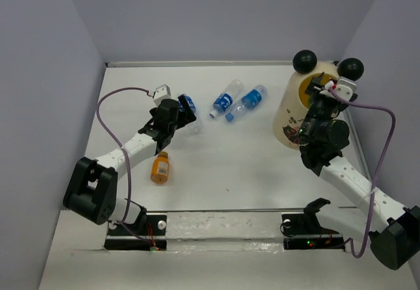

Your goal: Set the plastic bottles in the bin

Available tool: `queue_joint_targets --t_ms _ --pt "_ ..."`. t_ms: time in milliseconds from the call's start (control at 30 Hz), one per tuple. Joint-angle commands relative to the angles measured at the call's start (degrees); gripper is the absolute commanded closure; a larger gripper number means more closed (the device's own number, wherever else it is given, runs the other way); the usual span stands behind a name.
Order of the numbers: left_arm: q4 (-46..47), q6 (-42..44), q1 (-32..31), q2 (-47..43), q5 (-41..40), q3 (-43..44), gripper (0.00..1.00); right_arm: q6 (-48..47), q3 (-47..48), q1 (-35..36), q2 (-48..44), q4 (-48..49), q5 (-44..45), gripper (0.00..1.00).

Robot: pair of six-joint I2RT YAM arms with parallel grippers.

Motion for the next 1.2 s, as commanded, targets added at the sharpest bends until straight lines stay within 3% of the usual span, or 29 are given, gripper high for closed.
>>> queue_joint_targets --t_ms 0,33,100,200,467,600,633,700,833,1067,1167 --pt "4.3 0.0 1.7 6.5 -0.8 6.0 0.01 5.9 -1.4 -0.4 -2.7 3.4 1.5 0.23" --pt "4.1 0.1 1.8 7.7 -1.0 7.8 0.01 7.5 -1.6 -0.4 -3.5 -1.4 1.5 0.13" --pt "4.2 0.7 2.4 11.2 -1.1 9.2 0.01 14.6 -1.1 -0.4 -6.4 -12.0 0.6 0.07" --pt "3.9 1.3 3.3 15.8 2.3 12.2 0.01 24.7 1.0 -0.4 -10.4 -27.0 -2.9 0.06" --pt "4.8 1.3 3.3 24.9 8.5 15.3 0.02 40.0 5.6 -0.4 -12.7 -49.0 -13.7 0.05" --pt "5.8 1.3 3.3 24.9 9.3 14.0 0.23 43.0 7.1 -0.4 -14.2 -52.7 -18.5 0.05" --pt "6.0 1.6 3.3 24.6 9.2 13.1 0.36 43.2 8.0 -0.4 -14.6 -55.2 -19.2 0.05" --pt "6.4 2.2 3.3 23.5 8.7 12.3 0.49 43.9 8.9 -0.4 -15.8 -56.6 -20.9 0.05" --pt "6.5 2.9 3.3 21.7 8.3 9.6 0.66 45.6 12.2 -0.4 -17.9 -61.7 -23.3 0.04" --pt "8.4 4.9 1.9 7.8 9.6 3.3 0.70 50.5 16.6 -0.4 -20.1 -68.8 -35.1 0.01" --pt "9.0 6.2 -1.9 -3.2 10.7 0.1 0.70 53.7 18.3 -0.4 -18.5 -71.2 -42.6 0.01"
